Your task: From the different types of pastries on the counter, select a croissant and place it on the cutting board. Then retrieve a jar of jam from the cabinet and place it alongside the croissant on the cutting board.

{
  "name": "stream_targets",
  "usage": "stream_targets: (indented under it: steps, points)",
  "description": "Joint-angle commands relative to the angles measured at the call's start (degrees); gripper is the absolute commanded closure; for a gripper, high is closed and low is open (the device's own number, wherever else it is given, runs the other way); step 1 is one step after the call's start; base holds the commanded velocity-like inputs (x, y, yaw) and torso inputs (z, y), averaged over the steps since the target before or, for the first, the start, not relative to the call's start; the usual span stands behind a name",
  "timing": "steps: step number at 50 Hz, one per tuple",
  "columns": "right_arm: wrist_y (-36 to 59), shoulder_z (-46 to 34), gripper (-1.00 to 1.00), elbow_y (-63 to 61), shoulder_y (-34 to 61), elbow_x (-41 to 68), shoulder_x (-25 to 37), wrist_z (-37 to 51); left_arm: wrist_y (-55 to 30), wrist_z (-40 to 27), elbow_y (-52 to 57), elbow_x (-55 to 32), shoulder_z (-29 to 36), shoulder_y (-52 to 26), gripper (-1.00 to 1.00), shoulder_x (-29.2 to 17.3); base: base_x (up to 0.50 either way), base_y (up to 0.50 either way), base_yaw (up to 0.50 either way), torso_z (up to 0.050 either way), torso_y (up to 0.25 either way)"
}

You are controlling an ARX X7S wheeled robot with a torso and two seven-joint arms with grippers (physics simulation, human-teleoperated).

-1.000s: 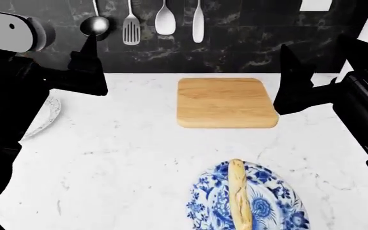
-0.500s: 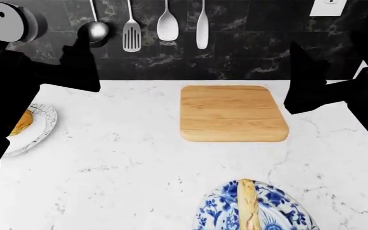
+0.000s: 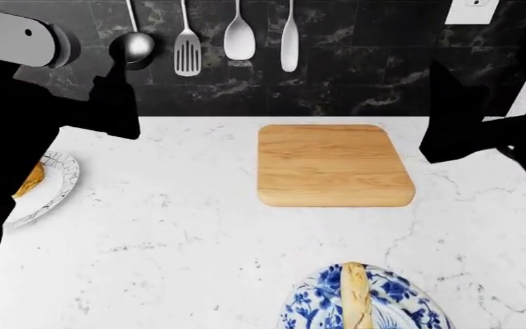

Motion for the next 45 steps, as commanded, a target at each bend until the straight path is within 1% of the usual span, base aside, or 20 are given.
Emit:
stream_targets:
  steps: [1,4,8,12,16,25,26,30,33,36,38,41,45]
  points:
    - [-0.57,1.34,-1.0,-0.43,-2.33,-0.43,1.39,-0.83,2.46,5.94,-5.07,7.38,7.17,1.8,-1.0,-5.68,0.0,0.0,0.0,0.0,0.0]
    - [-0.35,1.44,-1.0,-0.96,-2.84,-1.35,1.88,-1.36,3.62,8.46,-8.01,11.35,11.09,0.4,-1.0,-7.96,0.0,0.0,0.0,0.0,0.0]
    - [-0.41,1.48,-1.0,-1.04,-2.91,-1.06,2.61,-1.1,4.84,10.97,-12.74,14.36,14.02,-1.59,-1.0,-9.3,0.0,0.0,0.0,0.0,0.0]
    - [-0.53,1.72,-1.0,-1.03,-3.53,-1.74,2.92,-1.52,9.11,15.51,-17.08,18.75,18.09,-1.95,-1.0,-11.03,0.0,0.0,0.0,0.0,0.0]
    - [-0.58,1.46,-1.0,-1.32,-3.87,-1.57,3.22,-1.05,12.07,14.83,-17.78,21.59,18.31,-2.23,-1.0,-11.21,0.0,0.0,0.0,0.0,0.0]
    - [-1.06,1.14,-1.0,-1.38,-4.02,-1.59,3.55,-1.02,12.59,14.64,-17.93,21.89,18.41,-2.29,-1.0,-11.29,0.0,0.0,0.0,0.0,0.0]
    - [-1.18,1.29,-1.0,-1.43,-4.09,-1.63,3.63,-1.06,12.69,16.92,-20.2,20.89,18.54,-2.45,-1.0,-10.99,0.0,0.0,0.0,0.0,0.0]
    - [-1.42,1.9,-1.0,-1.6,-4.8,-2.3,3.96,-1.9,15.59,21.9,-30.26,24.96,22.52,-5.42,-1.0,-10.71,0.0,0.0,0.0,0.0,0.0]
    - [-1.58,2.4,-1.0,-1.63,-5.25,-2.72,4.35,-2.6,17.09,26.19,-38.32,29.79,28.39,-9.89,-1.0,-10.58,0.0,0.0,0.0,0.0,0.0]
    - [-1.74,2.58,-1.0,-1.64,-5.41,-2.5,4.7,-2.45,16.68,30.57,-44.74,34.53,35.67,-14.61,-1.0,-10.89,0.0,0.0,0.0,0.0,0.0]
    - [-1.86,2.59,-1.0,-1.67,-5.45,-2.33,4.85,-2.32,17.03,32.66,-49.05,37.2,39.01,-17.28,-1.0,-10.82,0.0,0.0,0.0,0.0,0.0]
    - [-2.04,2.69,-1.0,-1.83,-5.8,-2.28,4.95,-2.3,18.29,35.23,-53.74,40.71,43.37,-19.9,-1.0,-10.9,0.0,0.0,0.0,0.0,0.0]
    - [-2.04,3.37,-1.0,-2.16,-7.25,-2.94,5.38,-3.14,20.67,38.46,-57.15,44.82,48.93,-21.85,-1.0,-11.28,0.0,0.0,0.0,0.0,0.0]
